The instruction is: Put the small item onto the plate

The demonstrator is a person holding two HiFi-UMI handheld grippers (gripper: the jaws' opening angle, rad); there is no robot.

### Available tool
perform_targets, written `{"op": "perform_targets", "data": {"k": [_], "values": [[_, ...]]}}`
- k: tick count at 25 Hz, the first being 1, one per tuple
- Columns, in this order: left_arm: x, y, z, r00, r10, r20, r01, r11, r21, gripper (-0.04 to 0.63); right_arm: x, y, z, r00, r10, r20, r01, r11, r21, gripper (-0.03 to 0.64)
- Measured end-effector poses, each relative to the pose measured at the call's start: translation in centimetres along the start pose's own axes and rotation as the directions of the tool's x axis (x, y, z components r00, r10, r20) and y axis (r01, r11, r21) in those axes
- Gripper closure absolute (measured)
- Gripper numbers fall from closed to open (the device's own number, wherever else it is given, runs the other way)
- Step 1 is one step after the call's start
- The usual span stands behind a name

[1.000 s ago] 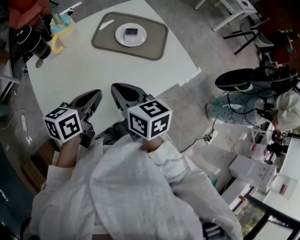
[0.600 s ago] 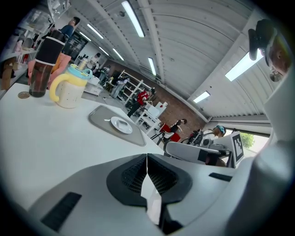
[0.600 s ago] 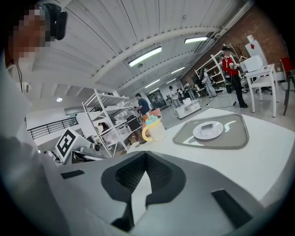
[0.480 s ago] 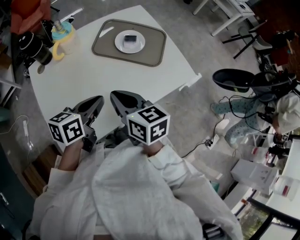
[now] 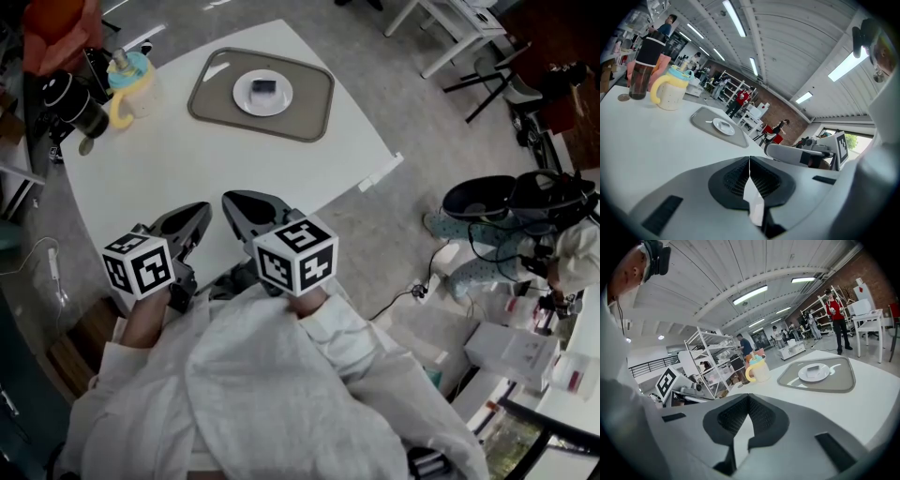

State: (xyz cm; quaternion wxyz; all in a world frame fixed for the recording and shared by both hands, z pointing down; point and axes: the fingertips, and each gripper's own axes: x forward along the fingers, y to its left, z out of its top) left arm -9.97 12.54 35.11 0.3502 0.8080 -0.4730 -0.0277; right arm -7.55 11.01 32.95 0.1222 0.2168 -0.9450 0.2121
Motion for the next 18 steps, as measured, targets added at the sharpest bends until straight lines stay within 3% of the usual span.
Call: {"op": "perform_targets", "data": {"k": [18], "values": [[-0.2,1.0,-0.3,1.000,-0.010,-0.012,0.010,1.000,-0.006,0.583,1.2,0.0,0.0,1.000,-0.015,-0.027,0.014,0.999,-0.036,0.601]]}}
